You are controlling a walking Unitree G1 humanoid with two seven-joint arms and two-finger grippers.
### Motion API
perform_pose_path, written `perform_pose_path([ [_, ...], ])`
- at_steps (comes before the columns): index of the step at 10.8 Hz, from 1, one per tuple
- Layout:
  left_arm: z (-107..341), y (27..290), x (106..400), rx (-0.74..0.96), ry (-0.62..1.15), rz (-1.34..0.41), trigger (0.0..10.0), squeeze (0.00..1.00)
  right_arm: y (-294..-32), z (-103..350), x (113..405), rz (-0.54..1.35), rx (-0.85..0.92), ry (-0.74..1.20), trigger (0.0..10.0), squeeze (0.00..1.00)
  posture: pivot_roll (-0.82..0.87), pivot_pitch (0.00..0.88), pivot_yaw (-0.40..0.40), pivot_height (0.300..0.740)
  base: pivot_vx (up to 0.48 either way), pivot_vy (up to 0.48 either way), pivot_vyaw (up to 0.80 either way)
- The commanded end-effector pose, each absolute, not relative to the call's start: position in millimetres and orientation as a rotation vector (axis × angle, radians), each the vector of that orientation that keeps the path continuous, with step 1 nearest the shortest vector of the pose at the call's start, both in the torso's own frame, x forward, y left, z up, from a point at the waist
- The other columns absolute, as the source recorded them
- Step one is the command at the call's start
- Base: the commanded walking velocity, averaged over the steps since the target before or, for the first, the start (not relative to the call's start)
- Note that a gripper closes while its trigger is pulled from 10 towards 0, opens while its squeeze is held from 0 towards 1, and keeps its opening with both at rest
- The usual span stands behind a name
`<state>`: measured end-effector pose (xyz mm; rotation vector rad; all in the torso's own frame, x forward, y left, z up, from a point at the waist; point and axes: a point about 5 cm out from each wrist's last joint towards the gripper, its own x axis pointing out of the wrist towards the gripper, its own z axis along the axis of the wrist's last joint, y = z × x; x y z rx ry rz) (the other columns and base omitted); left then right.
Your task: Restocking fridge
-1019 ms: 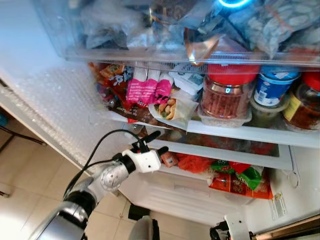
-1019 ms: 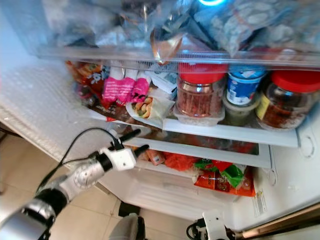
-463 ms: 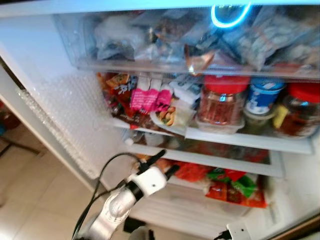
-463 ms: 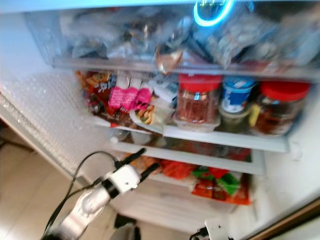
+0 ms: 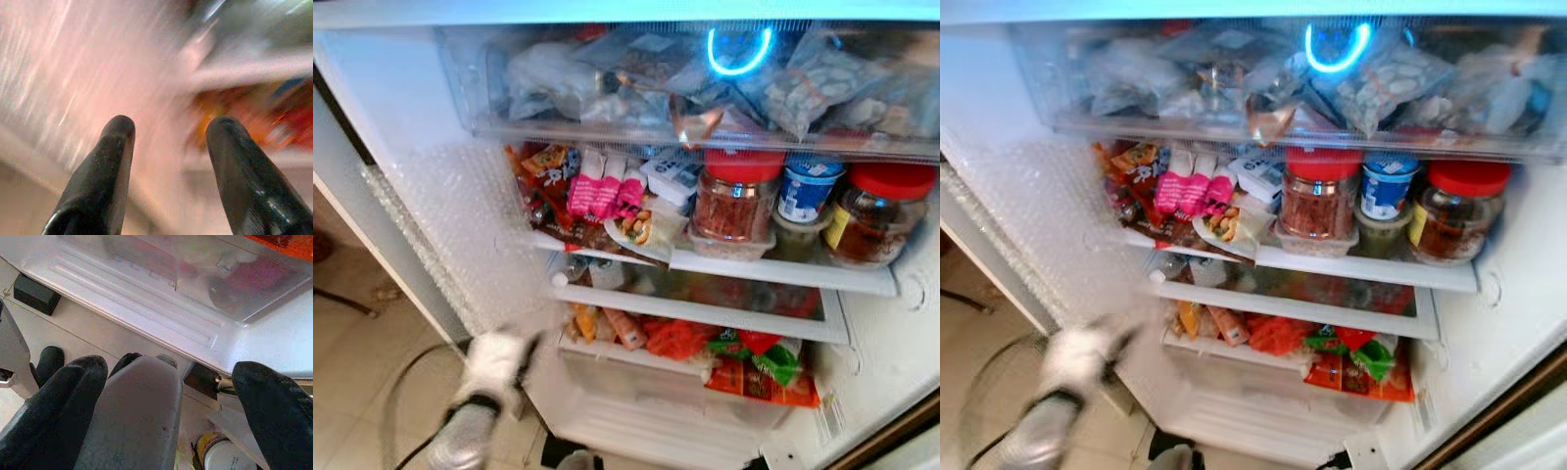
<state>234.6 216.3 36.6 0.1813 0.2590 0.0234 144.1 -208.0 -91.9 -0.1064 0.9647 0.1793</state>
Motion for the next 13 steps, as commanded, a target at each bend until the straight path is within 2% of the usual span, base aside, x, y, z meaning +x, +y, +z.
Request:
perform_pose_path([
  [1, 10, 230, 224, 0.124, 0.421, 0.103, 10.0, 0.0, -210, -106, 106, 0.193, -0.113, 1.133, 10.0, 0.0, 0.02, 0.0, 0.025, 0.64, 0.0, 0.0, 0.0],
  [3, -24, 251, 210, 0.029, 0.582, 0.223, 10.0, 0.0, -209, -104, 115, 0.14, -0.066, 1.117, 10.0, 0.0, 0.01, 0.0, 0.014, 0.64, 0.0, 0.0, 0.0],
  [5, -53, 250, 194, -0.042, 0.76, 0.225, 10.0, 0.0, -231, -99, 122, -0.208, 0.188, 1.049, 10.0, 0.0, 0.0, 0.0, 0.023, 0.64, 0.0, 0.0, 0.0],
  [6, -62, 244, 188, -0.013, 0.823, 0.189, 10.0, 0.0, -233, -99, 120, -0.27, 0.242, 1.04, 10.0, 0.0, 0.0, 0.0, 0.023, 0.64, 0.0, 0.0, 0.0],
  [10, -73, 245, 176, -0.035, 0.897, 0.225, 10.0, 0.0, -230, -101, 116, -0.276, 0.272, 1.049, 10.0, 0.0, -0.03, 0.0, 0.046, 0.64, 0.0, 0.0, 0.0],
  [13, -79, 255, 161, -0.012, 0.958, 0.224, 10.0, 0.0, -228, -102, 117, -0.258, 0.271, 1.052, 10.0, 0.0, -0.02, 0.0, 0.044, 0.64, 0.0, 0.0, 0.0],
])
